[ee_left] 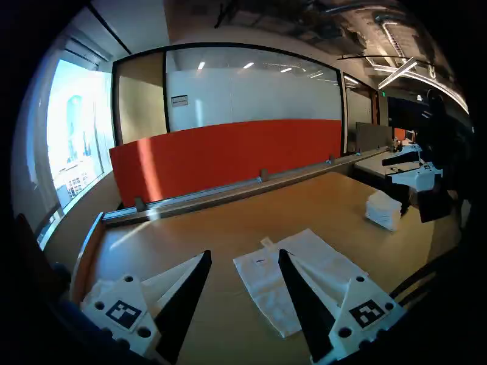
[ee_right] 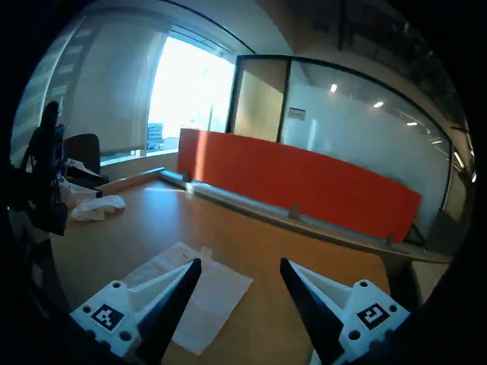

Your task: Fold towel

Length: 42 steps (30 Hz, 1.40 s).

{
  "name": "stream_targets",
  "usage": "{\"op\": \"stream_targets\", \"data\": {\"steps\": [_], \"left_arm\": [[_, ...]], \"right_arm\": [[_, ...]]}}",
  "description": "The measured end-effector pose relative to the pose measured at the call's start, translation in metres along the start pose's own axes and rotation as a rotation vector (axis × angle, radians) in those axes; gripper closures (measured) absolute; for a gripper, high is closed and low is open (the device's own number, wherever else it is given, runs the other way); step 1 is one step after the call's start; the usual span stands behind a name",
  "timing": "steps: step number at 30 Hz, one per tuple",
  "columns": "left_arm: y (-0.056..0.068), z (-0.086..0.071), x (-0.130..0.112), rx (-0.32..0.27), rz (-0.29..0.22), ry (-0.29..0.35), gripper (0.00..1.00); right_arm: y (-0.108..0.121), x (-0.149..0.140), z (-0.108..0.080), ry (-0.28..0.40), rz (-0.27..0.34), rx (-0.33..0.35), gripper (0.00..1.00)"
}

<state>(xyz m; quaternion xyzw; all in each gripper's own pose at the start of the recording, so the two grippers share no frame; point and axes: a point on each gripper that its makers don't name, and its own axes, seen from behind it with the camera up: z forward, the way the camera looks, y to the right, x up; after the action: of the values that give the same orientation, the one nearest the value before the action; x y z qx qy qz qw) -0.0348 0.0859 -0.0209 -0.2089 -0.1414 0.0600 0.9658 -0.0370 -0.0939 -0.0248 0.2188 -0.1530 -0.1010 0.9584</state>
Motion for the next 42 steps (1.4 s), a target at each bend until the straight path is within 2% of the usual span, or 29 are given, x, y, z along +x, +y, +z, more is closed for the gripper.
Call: {"op": "stream_targets", "data": {"steps": [9, 20, 35, 42], "left_arm": [[0.016, 0.021, -0.04, -0.035, 0.007, -0.063, 0.19], [0.042, 0.043, -0.098, -0.094, 0.035, -0.172, 0.19], [0.072, 0.06, -0.172, -0.16, 0.061, -0.303, 0.19], [0.08, 0.062, -0.206, -0.185, 0.08, -0.372, 0.19]], "right_arm": [[-0.014, -0.039, 0.017, -0.047, -0.02, 0.03, 0.0], [-0.028, -0.1, 0.038, -0.142, -0.001, 0.074, 0.0], [-0.051, -0.176, 0.054, -0.257, 0.005, 0.119, 0.0], [-0.063, -0.205, 0.056, -0.303, -0.006, 0.146, 0.0]]}}
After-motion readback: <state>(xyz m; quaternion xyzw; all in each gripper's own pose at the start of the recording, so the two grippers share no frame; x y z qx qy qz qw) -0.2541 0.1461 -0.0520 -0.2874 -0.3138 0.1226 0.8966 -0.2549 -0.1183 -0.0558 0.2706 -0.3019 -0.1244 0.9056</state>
